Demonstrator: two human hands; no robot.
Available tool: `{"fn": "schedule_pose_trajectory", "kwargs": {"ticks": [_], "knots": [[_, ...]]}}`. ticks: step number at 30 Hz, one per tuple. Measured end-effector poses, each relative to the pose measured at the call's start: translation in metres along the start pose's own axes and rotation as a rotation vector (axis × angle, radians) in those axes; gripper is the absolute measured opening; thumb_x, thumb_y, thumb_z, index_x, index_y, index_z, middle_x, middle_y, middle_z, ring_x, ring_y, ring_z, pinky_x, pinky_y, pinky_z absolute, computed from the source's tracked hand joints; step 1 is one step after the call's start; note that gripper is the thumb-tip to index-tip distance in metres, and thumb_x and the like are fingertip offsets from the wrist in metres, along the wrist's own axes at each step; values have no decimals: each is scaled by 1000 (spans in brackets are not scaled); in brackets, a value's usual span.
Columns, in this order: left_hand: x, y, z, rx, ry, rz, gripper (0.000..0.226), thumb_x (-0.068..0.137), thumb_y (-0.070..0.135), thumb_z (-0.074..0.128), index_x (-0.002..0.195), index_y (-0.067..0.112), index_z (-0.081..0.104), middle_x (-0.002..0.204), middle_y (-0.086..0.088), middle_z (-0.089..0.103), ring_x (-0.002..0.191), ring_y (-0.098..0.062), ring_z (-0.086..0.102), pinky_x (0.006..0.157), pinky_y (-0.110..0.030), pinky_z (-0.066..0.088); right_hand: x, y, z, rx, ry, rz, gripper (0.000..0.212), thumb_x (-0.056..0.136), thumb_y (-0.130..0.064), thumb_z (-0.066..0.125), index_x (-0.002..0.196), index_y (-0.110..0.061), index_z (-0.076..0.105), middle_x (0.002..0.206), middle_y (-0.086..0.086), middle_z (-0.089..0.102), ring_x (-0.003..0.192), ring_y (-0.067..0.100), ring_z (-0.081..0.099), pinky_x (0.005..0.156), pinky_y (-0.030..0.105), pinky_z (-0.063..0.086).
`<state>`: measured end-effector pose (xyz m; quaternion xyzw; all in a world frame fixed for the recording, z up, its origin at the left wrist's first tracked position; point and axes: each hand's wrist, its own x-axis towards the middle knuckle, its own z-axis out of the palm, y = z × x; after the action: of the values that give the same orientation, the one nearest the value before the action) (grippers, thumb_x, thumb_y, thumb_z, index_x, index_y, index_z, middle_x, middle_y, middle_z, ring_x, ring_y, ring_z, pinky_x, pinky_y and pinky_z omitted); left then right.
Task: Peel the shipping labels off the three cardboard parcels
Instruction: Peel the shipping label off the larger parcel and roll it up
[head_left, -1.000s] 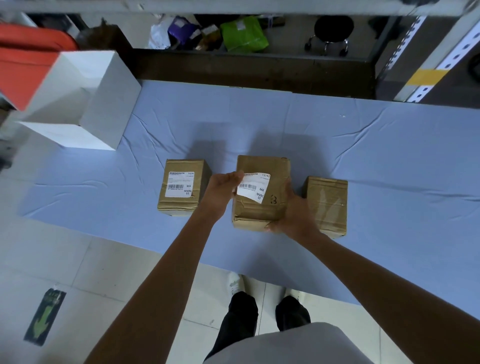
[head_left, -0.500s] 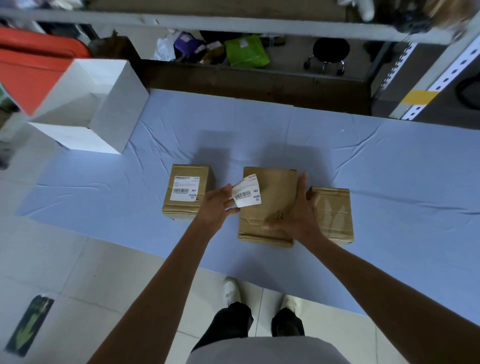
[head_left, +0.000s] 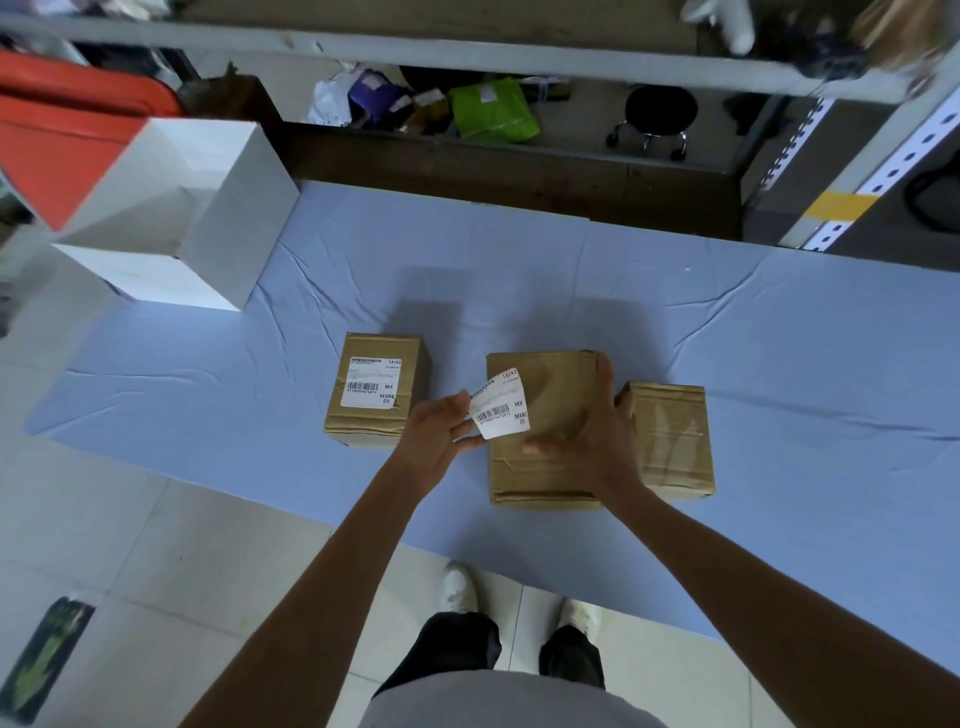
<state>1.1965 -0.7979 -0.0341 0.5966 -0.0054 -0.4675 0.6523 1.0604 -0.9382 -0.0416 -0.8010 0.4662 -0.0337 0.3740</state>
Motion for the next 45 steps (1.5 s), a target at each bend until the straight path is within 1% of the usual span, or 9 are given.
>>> {"fn": "schedule_pose_trajectory", "kwargs": {"ticks": [4, 8, 10, 15, 21, 27, 33, 40, 45], "knots": [[-1, -1, -3, -19, 19, -26, 27, 100, 15, 41, 87, 4, 63, 80, -3, 76, 76, -19, 73, 70, -34, 59, 5, 1, -8, 94, 84, -58, 82, 82, -48, 66, 145, -42, 15, 125, 15, 49, 107, 37, 57, 86, 49, 51], [-2, -1, 1, -43, 31, -53, 26, 100, 16, 42, 92, 2, 62, 82, -6, 76, 77, -21, 73, 76, -39, 56, -1, -7, -9, -67, -59, 14, 148, 31, -73, 79, 145, -42, -10, 138, 19, 34, 118, 38, 53, 92, 45, 47], [-3, -1, 3, -22, 41, -54, 26, 99, 16, 43, 92, 1, 62, 85, -8, 75, 81, -24, 70, 80, -40, 55, -3, -6, -4, -126, -52, 36, 151, 32, -73, 78, 146, -39, -14, 145, 21, 27, 123, 39, 49, 91, 45, 46], [-13, -1, 1, 26, 4, -66, 25, 100, 18, 41, 100, 4, 62, 108, -14, 66, 98, -32, 62, 90, -43, 51, 4, 8, -6, 18, 43, -17, 79, 85, -54, 60, 147, -40, 13, 131, 18, 47, 112, 40, 54, 88, 52, 51], [-19, -5, 11, 76, 48, -97, 23, 98, 14, 46, 109, -5, 54, 126, -25, 57, 105, -38, 57, 92, -45, 50, -1, -3, -5, -116, -15, 58, 111, 59, -63, 75, 143, -40, 5, 141, 24, 35, 119, 46, 46, 90, 53, 48], [-22, -3, 8, 101, 67, -104, 19, 99, 12, 45, 110, 0, 54, 127, -22, 57, 105, -38, 57, 95, -46, 48, 5, 0, -10, -90, 47, 1, 51, 95, -36, 45, 137, -40, 18, 110, 21, 54, 91, 41, 59, 78, 51, 54], [-24, 6, 15, 197, 38, -35, 19, 98, 15, 47, 91, 7, 63, 119, -10, 63, 100, -31, 58, 90, -38, 51, -4, -11, -4, -78, -19, 87, 111, 65, -54, 77, 146, -32, 4, 141, 26, 32, 123, 47, 44, 95, 53, 46], [-29, 3, 13, 312, -26, 17, 20, 95, 14, 53, 75, 16, 58, 106, 2, 68, 105, -26, 56, 86, -33, 46, 1, -3, -8, -32, 38, 47, 56, 93, -36, 46, 140, -40, 15, 114, 23, 55, 94, 41, 60, 81, 54, 53], [-28, 2, 18, 340, -35, 39, 26, 98, 8, 46, 76, 16, 58, 105, 2, 68, 110, -28, 54, 84, -32, 43, -3, -7, -7, -85, -58, 109, 114, 65, -58, 76, 145, -33, 0, 146, 25, 30, 126, 46, 43, 98, 57, 44]]}}
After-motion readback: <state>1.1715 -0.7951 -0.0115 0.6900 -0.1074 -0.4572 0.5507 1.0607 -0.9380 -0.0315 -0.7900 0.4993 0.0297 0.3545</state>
